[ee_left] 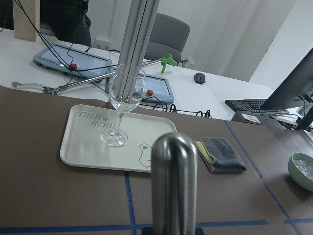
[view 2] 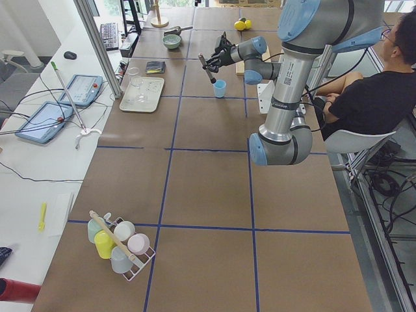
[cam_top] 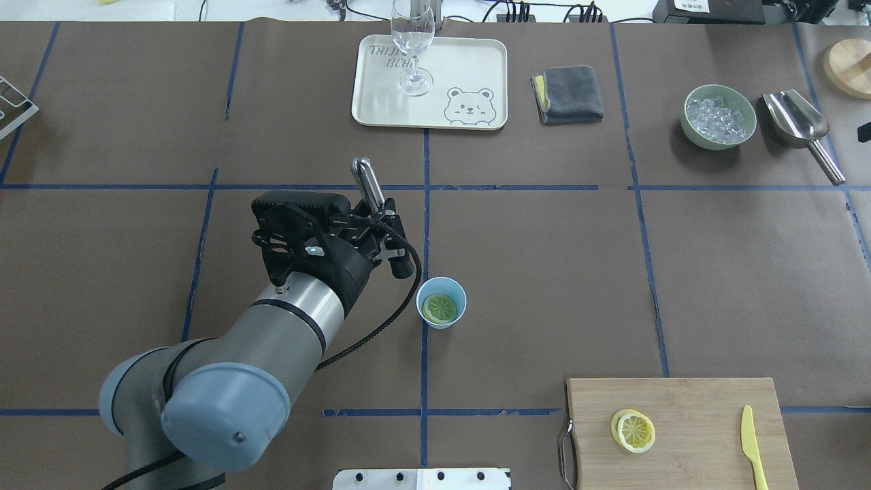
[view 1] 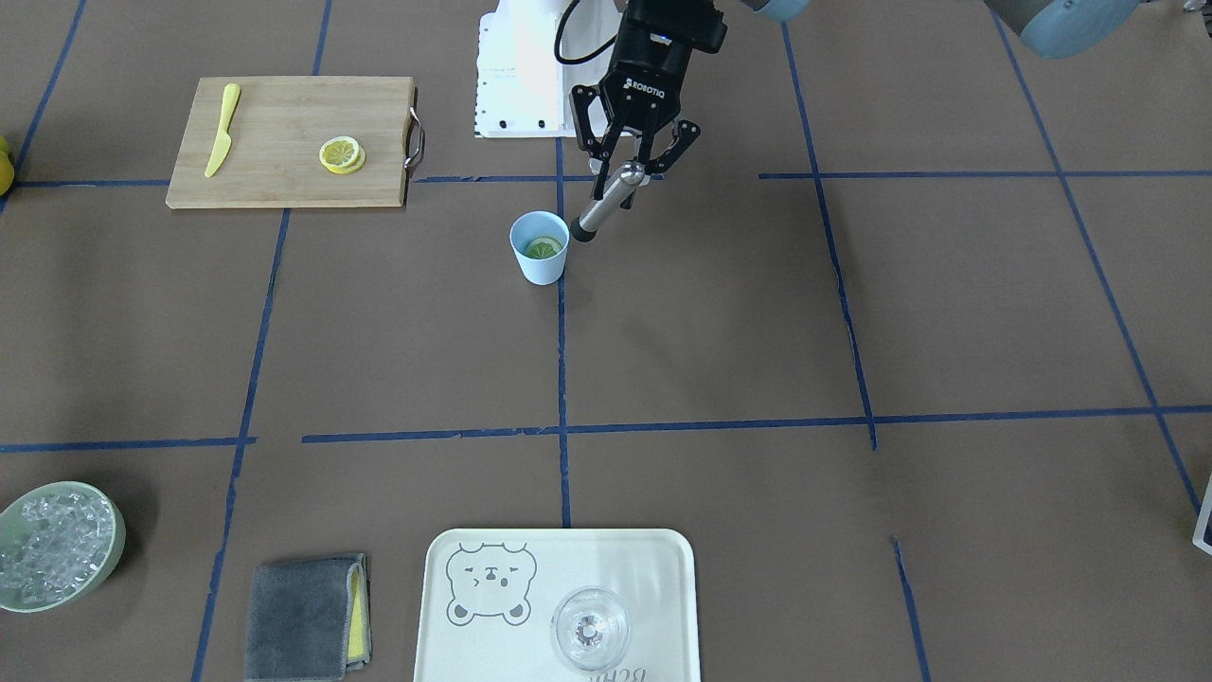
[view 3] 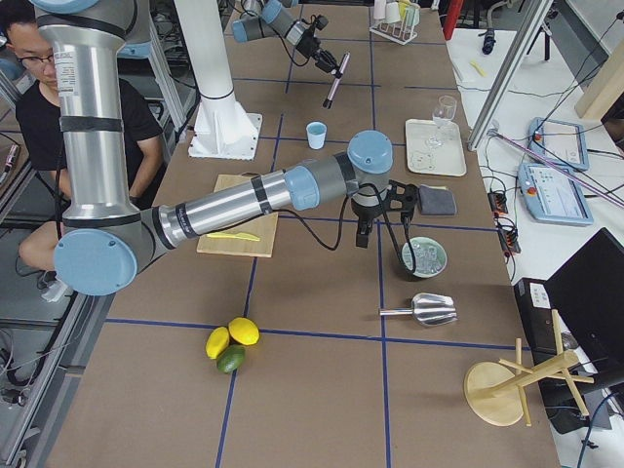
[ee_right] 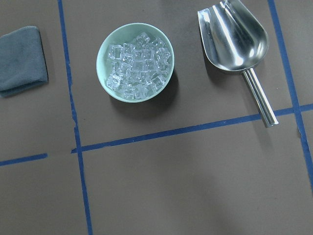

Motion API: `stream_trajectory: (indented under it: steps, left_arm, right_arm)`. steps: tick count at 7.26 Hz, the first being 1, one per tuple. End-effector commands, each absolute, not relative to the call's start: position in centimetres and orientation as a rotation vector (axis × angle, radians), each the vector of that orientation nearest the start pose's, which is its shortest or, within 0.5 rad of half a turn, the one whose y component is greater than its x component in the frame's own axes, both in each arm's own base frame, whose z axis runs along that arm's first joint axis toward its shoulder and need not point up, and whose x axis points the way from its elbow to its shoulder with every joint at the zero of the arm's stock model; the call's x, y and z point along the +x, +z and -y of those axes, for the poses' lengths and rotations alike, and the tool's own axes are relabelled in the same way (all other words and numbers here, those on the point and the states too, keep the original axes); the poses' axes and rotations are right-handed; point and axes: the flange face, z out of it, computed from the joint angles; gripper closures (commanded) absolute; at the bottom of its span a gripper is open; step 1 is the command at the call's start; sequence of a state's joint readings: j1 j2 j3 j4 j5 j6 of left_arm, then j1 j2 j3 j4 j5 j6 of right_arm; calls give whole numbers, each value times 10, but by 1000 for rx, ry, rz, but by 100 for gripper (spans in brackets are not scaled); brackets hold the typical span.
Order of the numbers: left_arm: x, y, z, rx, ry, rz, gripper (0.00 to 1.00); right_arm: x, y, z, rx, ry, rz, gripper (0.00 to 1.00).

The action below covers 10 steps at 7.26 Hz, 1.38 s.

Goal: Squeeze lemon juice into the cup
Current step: 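Carry the muddler with the left gripper over the blue cup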

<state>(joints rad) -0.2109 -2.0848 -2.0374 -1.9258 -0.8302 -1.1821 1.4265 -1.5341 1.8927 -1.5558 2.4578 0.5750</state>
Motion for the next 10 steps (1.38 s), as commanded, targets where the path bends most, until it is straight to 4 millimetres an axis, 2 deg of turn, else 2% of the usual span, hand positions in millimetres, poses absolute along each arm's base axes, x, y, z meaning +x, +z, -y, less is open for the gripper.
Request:
stream_trajectory:
  steps: [1, 2, 5, 7, 9, 10]
  left_arm:
    - [477, 86, 287, 983, -331, -1047, 100]
    - [488, 86, 281, 998, -278, -1022, 100]
    - [524, 106, 286, 1000, -246, -984, 100]
    - [533, 105, 286, 998, -242, -983, 100]
    - [553, 120, 289, 999, -247, -993, 100]
    - [556, 123, 289, 996, -245, -994, 100]
  right_arm:
    - [-16, 476, 499, 7, 237, 945, 0]
    - [-16, 480, 498, 0, 240, 945, 0]
    - [-15, 492, 490, -21, 252, 936, 0]
    - [-15, 492, 490, -20, 253, 936, 0]
    - [-15, 490, 491, -16, 251, 936, 0]
    - [-15, 489, 491, -14, 250, 936, 0]
